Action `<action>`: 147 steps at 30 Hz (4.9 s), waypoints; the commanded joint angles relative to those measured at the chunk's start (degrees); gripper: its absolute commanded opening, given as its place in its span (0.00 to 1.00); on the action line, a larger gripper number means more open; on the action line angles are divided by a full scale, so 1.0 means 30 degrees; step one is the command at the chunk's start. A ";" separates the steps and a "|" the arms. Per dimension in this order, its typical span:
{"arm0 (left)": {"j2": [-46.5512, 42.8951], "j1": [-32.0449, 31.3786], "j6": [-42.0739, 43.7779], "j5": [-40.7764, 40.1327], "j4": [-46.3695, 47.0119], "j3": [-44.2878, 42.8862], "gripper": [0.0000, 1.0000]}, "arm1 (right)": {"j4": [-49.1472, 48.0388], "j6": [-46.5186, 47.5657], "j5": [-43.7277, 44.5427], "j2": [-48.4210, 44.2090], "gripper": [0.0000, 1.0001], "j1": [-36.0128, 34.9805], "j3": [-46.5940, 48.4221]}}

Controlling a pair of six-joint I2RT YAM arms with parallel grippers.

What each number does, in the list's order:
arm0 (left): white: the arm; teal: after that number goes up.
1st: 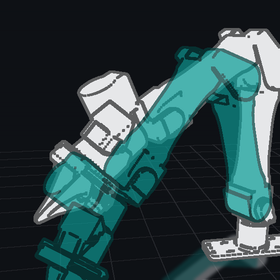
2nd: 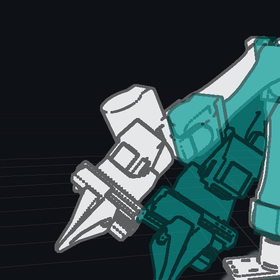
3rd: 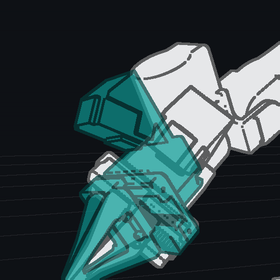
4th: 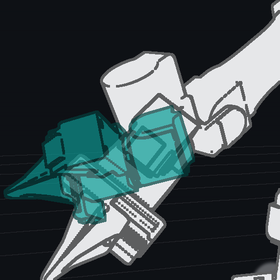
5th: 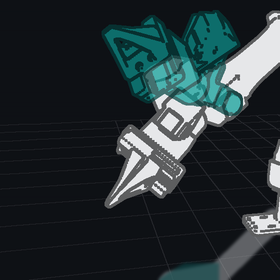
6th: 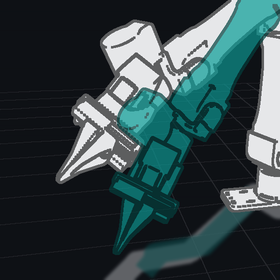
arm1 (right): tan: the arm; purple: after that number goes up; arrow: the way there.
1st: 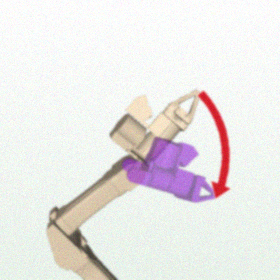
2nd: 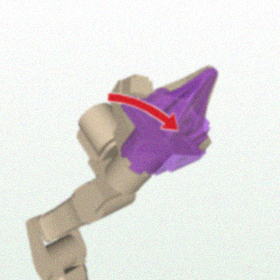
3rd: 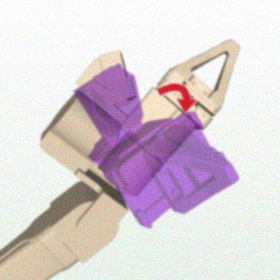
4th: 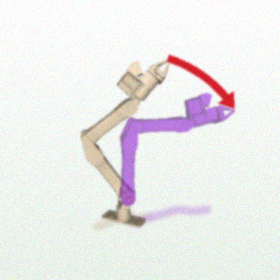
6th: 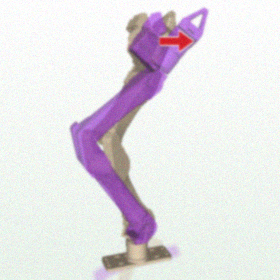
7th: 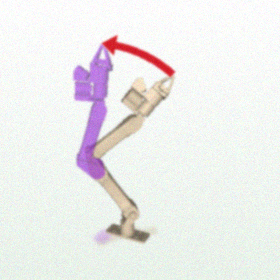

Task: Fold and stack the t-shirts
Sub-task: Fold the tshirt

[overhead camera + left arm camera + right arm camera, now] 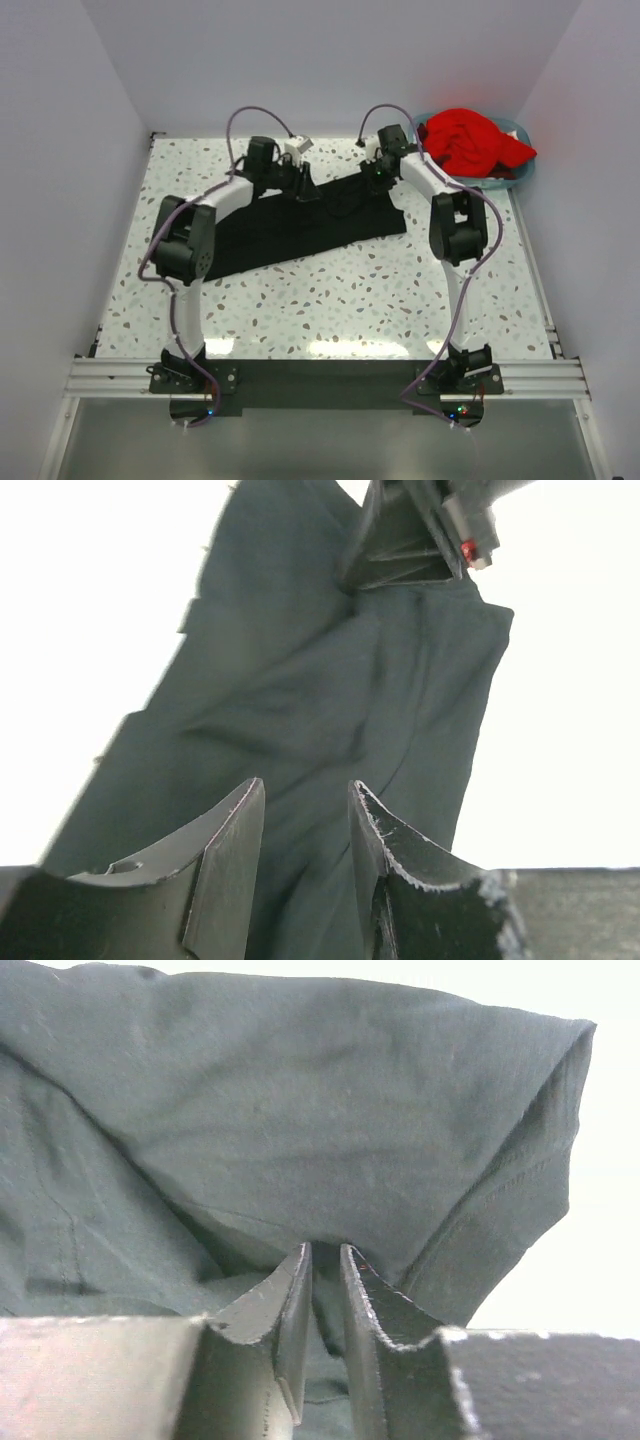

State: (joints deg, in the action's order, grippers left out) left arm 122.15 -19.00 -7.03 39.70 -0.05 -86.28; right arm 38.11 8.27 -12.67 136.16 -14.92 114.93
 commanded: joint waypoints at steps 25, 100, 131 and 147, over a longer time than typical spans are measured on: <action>-0.6147 -0.0750 2.2208 -0.9018 -1.2989 0.9481 0.28 | 0.6103 0.1930 -0.1198 -0.9644 0.37 -0.0126 -0.4502; -0.6753 -0.7994 0.7671 -0.1225 -0.7540 0.6552 0.46 | 0.3352 0.2279 -0.0547 -0.6592 0.87 -0.0245 0.0747; -2.0234 -0.8841 3.2311 -0.1747 -1.6714 1.7913 0.61 | -0.4087 1.9650 -0.3512 -2.1860 0.67 -1.2780 -2.4919; -2.0619 -0.8958 3.1932 -0.1662 -1.2462 2.0263 0.54 | -0.4965 2.1266 -0.3718 -2.2038 0.56 -1.4041 -2.7236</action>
State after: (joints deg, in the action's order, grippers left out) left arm 60.93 -45.54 86.65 32.97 -39.72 -26.41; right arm 26.83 69.58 -23.20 70.00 -56.73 34.37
